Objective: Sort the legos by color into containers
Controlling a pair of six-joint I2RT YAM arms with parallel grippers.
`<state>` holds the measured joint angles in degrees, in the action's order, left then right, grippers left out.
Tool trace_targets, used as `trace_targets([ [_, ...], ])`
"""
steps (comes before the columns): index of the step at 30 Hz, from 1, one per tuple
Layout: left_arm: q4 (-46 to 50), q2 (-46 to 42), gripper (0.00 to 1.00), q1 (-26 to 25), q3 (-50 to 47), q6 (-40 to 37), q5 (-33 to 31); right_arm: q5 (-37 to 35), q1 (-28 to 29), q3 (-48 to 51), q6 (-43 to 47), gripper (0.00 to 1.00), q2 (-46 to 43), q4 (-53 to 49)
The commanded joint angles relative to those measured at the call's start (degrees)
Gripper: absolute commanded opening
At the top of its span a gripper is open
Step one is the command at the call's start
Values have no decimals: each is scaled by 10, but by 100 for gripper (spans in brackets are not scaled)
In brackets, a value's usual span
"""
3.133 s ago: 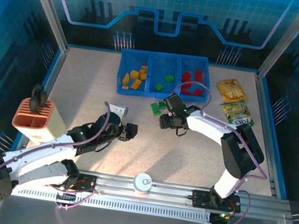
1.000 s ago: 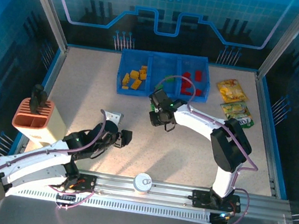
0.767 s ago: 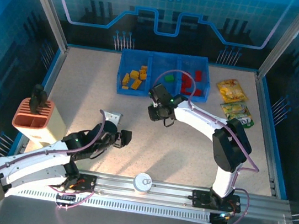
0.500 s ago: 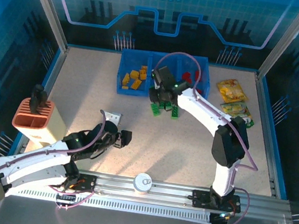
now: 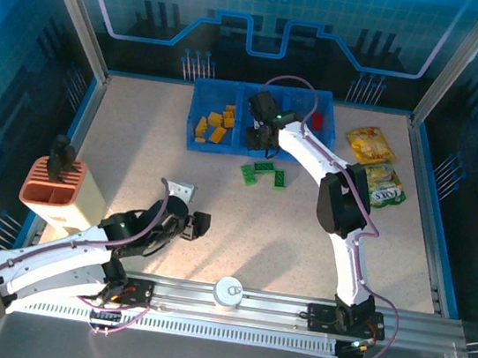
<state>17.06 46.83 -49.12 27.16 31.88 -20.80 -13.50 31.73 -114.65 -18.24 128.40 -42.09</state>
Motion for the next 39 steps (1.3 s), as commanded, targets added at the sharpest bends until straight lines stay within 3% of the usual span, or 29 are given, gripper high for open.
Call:
trace_targets([
  [1,11,-5,66,-5,11,16,-6,-6,-1,-31,7,63,-5,-11],
  [6,6,14,66,-9,20,13,-6,-8,6,-9,9,67,-49,-2],
  [10,-8,33,67,-10,26,7,-3,-5,18,72,8,67,-120,40],
  [15,-39,91,80,-9,53,-16,13,5,26,226,-13,69,-230,113],
  [20,-48,210,83,4,129,-33,47,3,25,381,-35,71,-325,166],
  [29,-19,444,83,64,312,-25,121,-9,12,554,-73,77,-432,198],
  [39,42,613,78,95,465,-23,105,-52,-22,670,-114,79,-556,197],
])
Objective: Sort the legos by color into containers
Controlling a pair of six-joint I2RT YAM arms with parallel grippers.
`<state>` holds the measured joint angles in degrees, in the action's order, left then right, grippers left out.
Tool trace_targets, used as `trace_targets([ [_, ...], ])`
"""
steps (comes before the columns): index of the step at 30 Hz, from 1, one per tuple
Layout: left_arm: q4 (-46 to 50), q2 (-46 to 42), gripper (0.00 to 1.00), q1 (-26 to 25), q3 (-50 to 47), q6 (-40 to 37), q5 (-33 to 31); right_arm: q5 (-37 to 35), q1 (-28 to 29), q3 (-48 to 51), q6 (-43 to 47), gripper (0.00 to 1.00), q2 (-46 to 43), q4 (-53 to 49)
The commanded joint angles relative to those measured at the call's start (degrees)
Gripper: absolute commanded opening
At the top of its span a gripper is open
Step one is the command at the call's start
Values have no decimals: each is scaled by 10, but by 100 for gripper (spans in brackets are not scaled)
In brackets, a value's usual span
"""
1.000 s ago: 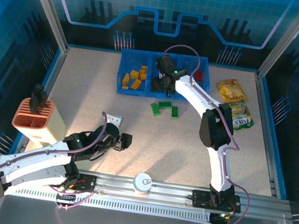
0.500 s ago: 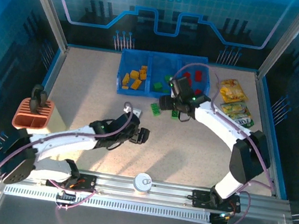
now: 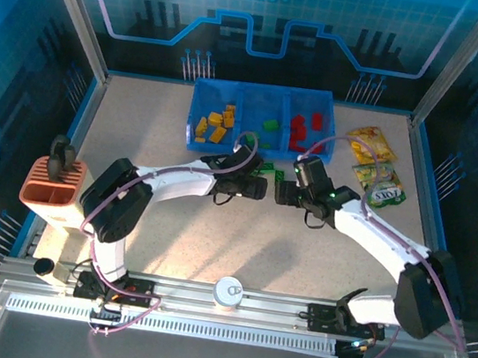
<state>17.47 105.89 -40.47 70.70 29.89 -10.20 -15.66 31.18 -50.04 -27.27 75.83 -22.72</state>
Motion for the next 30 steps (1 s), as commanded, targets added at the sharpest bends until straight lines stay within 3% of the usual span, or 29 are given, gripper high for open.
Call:
trace_targets([
  [1,41,35,77,13,40,-5,-1,-32,-24,34,-28,80,-45,1],
  [18,91,169,61,33,168,-22,-45,2,-32,95,-40,79,-100,21],
  [27,58,132,34,27,94,0,-95,12,-29,101,-46,78,-98,31],
  [30,48,96,29,16,60,4,-110,11,-27,103,-48,78,-100,33],
])
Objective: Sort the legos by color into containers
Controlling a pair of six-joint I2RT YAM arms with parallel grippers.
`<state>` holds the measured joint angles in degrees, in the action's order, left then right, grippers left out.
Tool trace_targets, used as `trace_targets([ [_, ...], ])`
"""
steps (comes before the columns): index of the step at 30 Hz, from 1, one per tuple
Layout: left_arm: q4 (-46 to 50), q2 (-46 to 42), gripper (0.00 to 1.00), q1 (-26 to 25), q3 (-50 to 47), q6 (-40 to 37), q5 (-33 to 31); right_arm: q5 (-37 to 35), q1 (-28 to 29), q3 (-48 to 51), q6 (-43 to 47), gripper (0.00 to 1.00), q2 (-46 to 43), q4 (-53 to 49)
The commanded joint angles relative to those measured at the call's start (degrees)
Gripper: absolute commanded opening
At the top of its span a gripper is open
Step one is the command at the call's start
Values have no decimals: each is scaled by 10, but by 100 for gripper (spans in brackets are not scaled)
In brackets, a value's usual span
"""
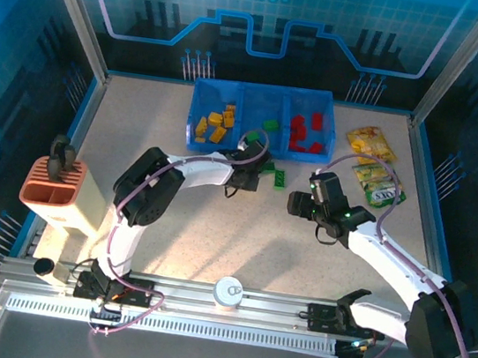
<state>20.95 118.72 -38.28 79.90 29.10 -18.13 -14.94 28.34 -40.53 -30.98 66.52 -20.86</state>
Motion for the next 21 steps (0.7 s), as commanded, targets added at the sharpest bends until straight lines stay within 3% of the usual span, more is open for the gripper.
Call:
trace_targets([
  [1,10,-47,28,-10,-46,14,-36,4,2,10,-11,78,-8,15],
  [12,-47,-186,25,-28,-101,-24,-52,7,11,14,-18,78,4,26],
  [21,-17,-97,25,10,41,-87,-14,-3,32,14,-24,78,-6,9],
])
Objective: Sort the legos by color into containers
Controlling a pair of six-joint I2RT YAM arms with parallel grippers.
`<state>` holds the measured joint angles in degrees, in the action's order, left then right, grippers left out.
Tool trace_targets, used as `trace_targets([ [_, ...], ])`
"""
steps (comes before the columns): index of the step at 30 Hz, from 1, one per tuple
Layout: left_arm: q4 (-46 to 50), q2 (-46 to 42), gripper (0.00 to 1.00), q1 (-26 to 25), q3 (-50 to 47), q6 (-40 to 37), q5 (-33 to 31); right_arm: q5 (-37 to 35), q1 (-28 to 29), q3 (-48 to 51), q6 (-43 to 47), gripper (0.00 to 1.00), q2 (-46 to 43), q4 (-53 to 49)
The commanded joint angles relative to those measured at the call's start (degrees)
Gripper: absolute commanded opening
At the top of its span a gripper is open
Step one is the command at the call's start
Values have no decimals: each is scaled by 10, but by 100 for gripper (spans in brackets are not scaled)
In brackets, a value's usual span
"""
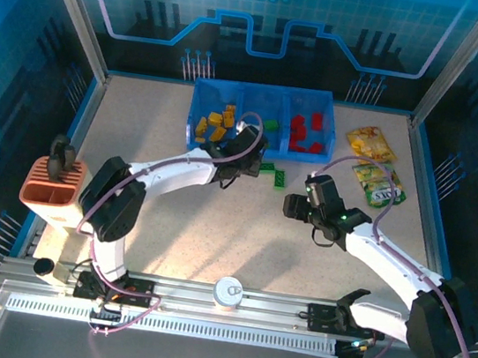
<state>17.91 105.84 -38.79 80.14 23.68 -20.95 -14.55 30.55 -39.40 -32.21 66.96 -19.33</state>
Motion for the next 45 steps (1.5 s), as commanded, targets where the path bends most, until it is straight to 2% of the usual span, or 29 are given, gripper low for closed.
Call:
trace_targets([
  [1,17,42,25,18,56,-40,14,-10,12,6,-13,78,-16,-9],
  [16,98,193,27,60,267,-79,55,-7,16,31,-21,78,-44,-18],
  [27,113,244,30,77,336,-78,96,-2,17,34,-21,78,-45,-21],
  [29,122,247,35,78,351,-81,104,-3,17,33,-21,78,-46,-21],
  [31,119,235,56,78,353,-88,119,-3,17,33,-20,78,-45,-22],
  [33,97,203,66,78,331,-87,126,-2,18,33,-20,78,-43,-23],
  [39,46,97,68,75,256,-78,133,9,18,29,-21,78,-27,-10],
  [45,-25,-33,67,65,115,-70,129,20,20,8,-12,78,10,-6],
])
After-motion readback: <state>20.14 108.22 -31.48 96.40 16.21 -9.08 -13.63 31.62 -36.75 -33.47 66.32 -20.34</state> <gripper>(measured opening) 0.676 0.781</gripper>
